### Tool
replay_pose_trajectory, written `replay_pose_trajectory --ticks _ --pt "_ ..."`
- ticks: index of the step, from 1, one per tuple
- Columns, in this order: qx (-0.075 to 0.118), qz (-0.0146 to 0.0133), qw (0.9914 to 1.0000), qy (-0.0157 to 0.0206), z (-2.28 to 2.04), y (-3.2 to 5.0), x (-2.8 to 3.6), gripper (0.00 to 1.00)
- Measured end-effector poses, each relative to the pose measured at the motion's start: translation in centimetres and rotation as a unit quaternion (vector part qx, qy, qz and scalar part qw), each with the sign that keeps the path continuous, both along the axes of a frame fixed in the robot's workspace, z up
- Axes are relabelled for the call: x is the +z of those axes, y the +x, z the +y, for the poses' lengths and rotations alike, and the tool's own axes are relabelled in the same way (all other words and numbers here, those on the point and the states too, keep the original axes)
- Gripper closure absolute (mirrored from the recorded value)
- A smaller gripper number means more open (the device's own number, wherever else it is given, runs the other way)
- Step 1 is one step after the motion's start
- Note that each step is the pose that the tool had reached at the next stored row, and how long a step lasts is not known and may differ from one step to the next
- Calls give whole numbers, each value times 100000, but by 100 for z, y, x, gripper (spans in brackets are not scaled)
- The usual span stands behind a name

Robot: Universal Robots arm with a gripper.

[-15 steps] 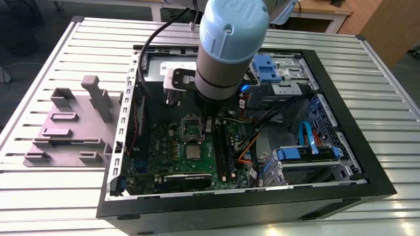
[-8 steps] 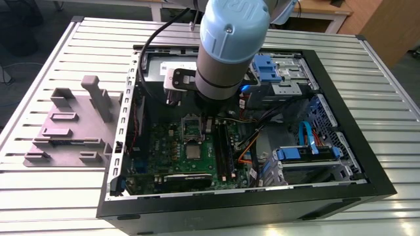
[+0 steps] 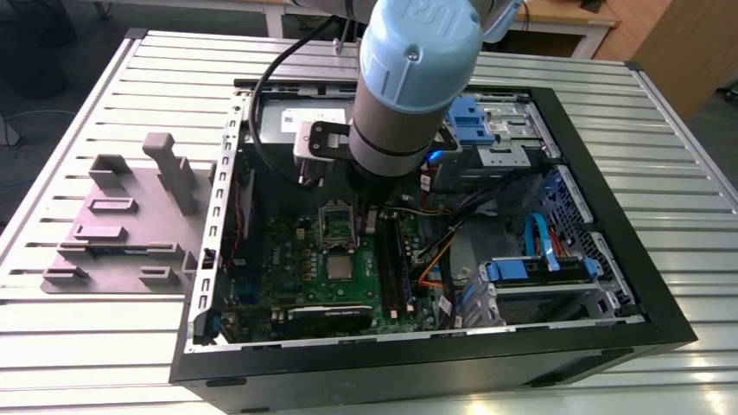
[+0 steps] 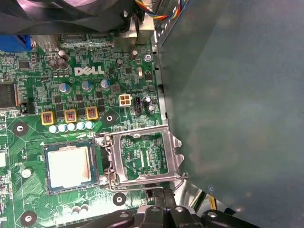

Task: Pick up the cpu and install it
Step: 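Close the cpu cover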

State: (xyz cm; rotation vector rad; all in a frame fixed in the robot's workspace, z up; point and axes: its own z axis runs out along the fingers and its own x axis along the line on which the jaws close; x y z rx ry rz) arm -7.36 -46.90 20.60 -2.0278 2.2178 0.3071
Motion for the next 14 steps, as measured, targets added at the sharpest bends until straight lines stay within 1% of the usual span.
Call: replay_pose_trajectory --ticks 1,3,4,7,9,12,14 --pt "4 194 100000 -2 0 2 -1 89" --pt "9 1982 99980 5 1 9 -3 89" --pt "5 2229 99975 -12 0 9 -2 89" --pt "5 2418 99971 -7 0 9 -2 89" --pt "8 2444 99970 10 0 22 -4 89" --pt "-14 2510 99969 -3 0 71 -5 89" --pt "-13 2508 99969 6 0 74 -9 89"
